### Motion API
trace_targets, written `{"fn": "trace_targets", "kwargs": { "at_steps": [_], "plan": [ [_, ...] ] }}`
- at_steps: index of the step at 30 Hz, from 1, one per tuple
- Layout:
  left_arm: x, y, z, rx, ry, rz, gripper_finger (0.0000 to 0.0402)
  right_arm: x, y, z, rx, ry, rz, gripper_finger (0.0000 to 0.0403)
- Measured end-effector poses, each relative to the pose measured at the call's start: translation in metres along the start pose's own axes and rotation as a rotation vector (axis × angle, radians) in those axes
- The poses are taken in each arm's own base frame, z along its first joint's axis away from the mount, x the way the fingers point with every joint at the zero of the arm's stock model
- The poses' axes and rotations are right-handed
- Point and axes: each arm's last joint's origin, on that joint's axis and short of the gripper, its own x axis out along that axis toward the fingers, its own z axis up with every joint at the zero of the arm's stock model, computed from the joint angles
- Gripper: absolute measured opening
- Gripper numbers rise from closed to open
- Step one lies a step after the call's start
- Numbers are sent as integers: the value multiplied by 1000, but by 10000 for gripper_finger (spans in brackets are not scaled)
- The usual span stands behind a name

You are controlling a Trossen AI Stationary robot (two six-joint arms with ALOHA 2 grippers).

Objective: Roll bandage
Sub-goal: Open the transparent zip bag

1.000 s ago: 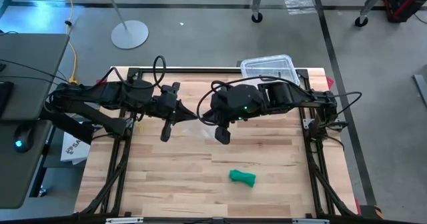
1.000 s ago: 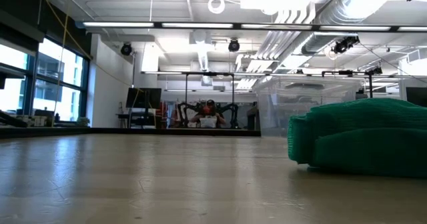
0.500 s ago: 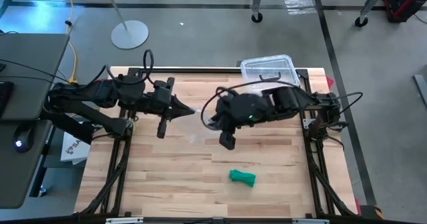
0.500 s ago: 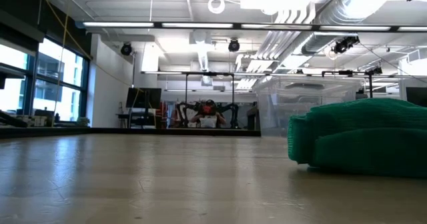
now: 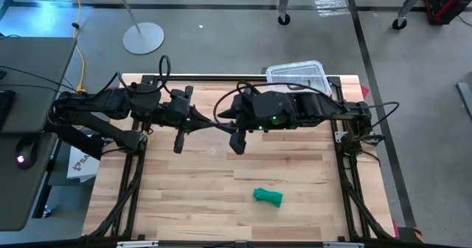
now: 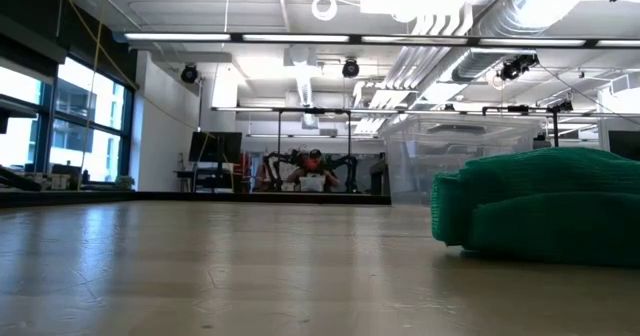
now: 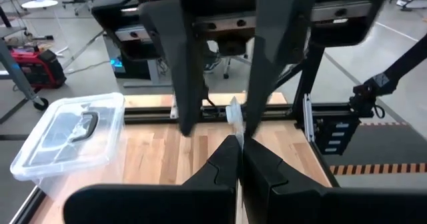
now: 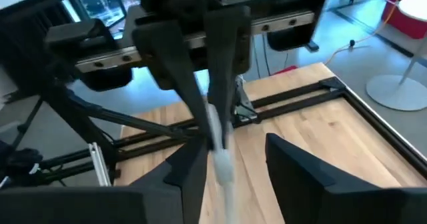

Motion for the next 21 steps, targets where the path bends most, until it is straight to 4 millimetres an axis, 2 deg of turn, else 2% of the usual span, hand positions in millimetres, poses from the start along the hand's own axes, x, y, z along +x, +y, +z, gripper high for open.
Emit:
{"fn": "trace_targets", "kwargs": {
  "at_steps": [5,13,21],
  "plan": [
    [0,0,0,1,-3,-1,0,8,3,0,-32,-29,15,99],
    [0,0,0,0,2,1,0,7,3,2,-40,-45,20,35],
    [0,0,-1,6,7,0,0,6,4,0,-16,-21,20,19]
  ]
}}
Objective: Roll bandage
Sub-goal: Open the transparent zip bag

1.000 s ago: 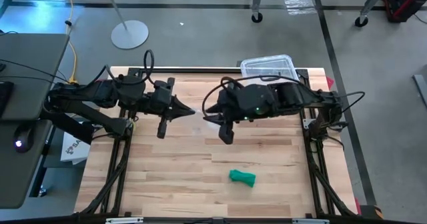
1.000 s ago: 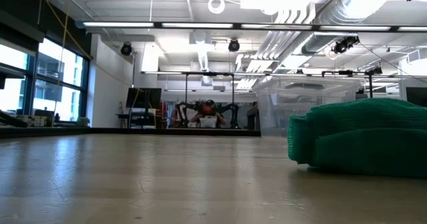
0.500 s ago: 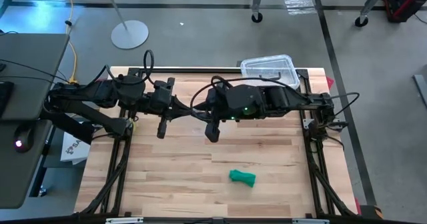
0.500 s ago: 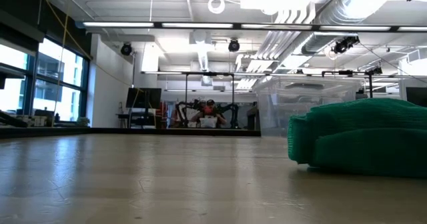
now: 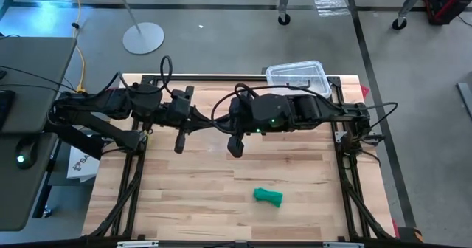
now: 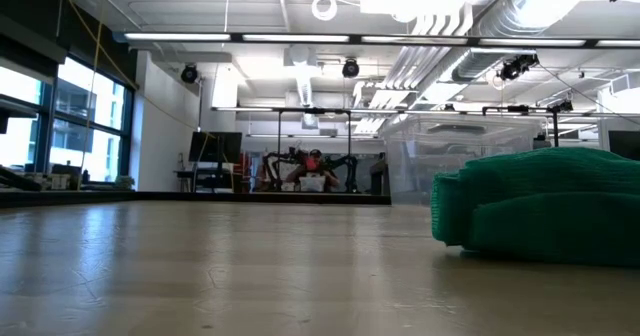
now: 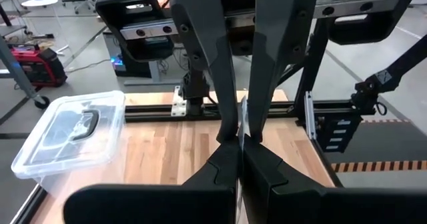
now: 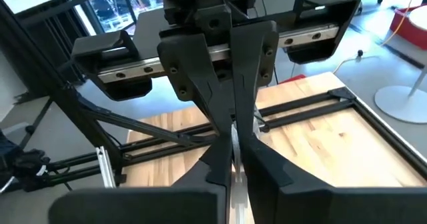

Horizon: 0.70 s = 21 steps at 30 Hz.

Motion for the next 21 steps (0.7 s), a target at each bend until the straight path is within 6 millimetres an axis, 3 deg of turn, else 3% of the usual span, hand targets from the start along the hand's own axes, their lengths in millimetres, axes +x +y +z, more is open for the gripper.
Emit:
{"fn": "trace_targets", "kwargs": {
  "at_steps": [21],
  "plan": [
    [-3,0,1,5,-7,-3,0,-3,1,-13,-4,156,63,21]
  ]
}}
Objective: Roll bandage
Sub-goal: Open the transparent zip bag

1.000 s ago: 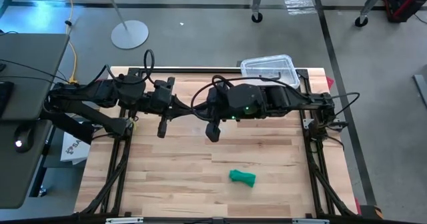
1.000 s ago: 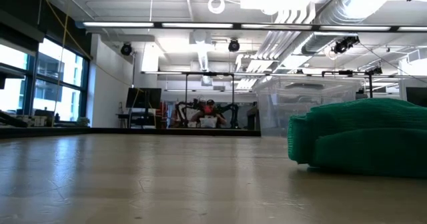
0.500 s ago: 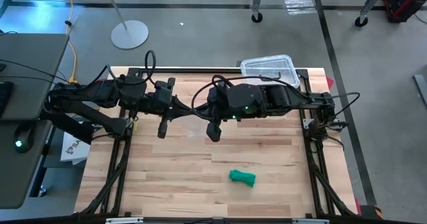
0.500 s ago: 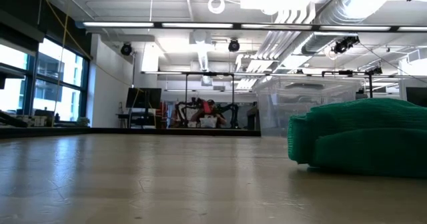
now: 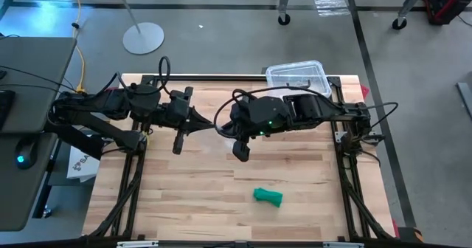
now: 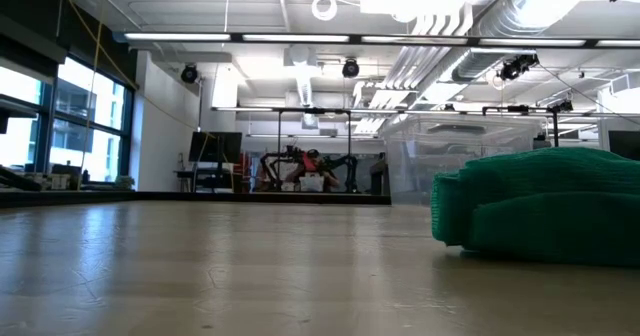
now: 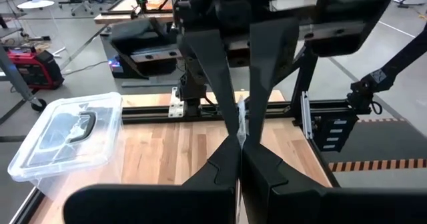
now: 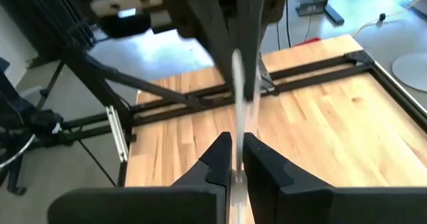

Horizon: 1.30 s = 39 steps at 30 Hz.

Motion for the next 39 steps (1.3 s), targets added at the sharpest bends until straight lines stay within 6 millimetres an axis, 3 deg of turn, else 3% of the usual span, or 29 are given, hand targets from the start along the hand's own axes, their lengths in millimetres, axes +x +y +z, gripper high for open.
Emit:
{"fn": "trace_targets", "kwargs": {
  "at_steps": [20,31,34,39],
  "plan": [
    [-15,2,1,-1,-3,5,0,-3,9,-18,-2,149,-13,23],
    [-16,2,1,-1,-2,10,0,-5,6,-28,41,255,-39,113],
    [-16,2,1,-1,0,7,0,-13,6,-24,55,228,-20,128],
    [-15,2,1,-1,0,-4,0,-47,2,-13,76,160,4,136]
  ]
}}
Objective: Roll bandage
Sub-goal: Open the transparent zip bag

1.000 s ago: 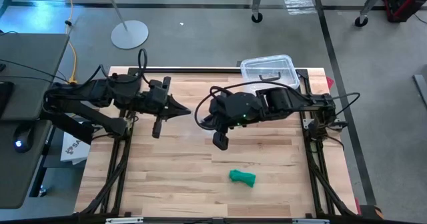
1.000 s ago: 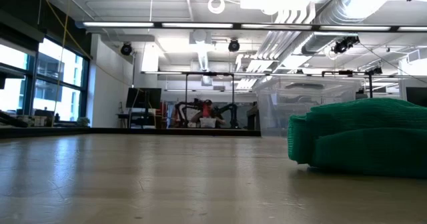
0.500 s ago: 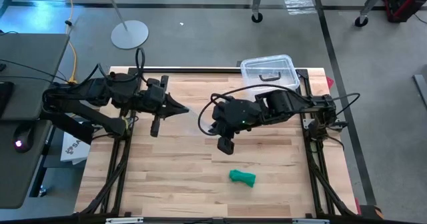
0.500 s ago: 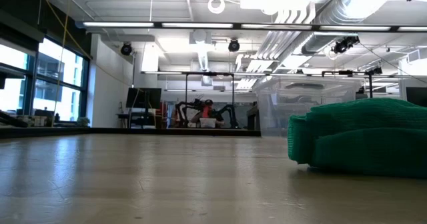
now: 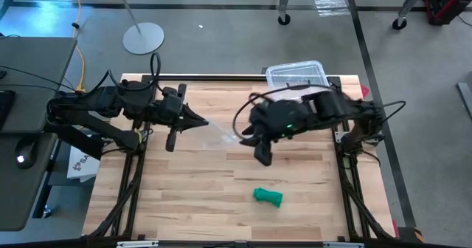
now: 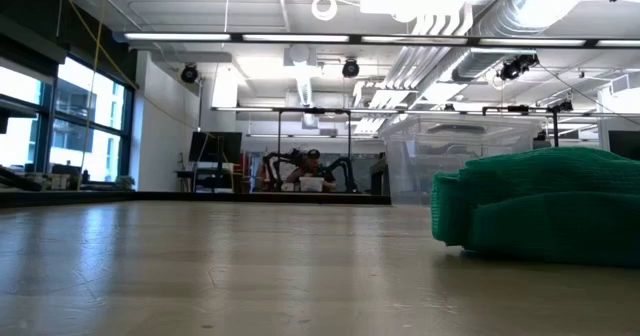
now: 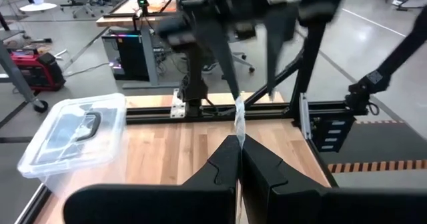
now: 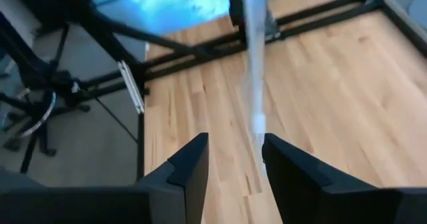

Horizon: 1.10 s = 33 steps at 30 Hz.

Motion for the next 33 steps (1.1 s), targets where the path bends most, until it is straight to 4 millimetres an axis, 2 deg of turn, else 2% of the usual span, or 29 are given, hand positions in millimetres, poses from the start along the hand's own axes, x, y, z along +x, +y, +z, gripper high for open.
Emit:
{"fn": "trace_targets", "kwargs": {
  "at_steps": [3,6,11,15,20,24,33],
  "plan": [
    [0,-1,0,0,1,-40,0,-15,-3,3,5,-64,-37,136],
    [0,-2,0,0,0,-72,0,-15,-2,9,-39,-130,-49,136],
    [0,-2,1,0,-8,-77,0,4,2,19,-81,-219,-18,136],
    [0,-2,2,-1,-20,-77,0,24,0,17,-88,-170,-14,136],
    [1,-2,2,-2,-19,-77,0,37,-1,11,-73,-93,-10,128],
    [1,-2,2,-12,-19,-76,0,38,-3,6,-45,-40,-26,102],
    [1,-2,1,-12,-18,-75,0,38,-3,-1,-27,16,-44,12]
  ]
}}
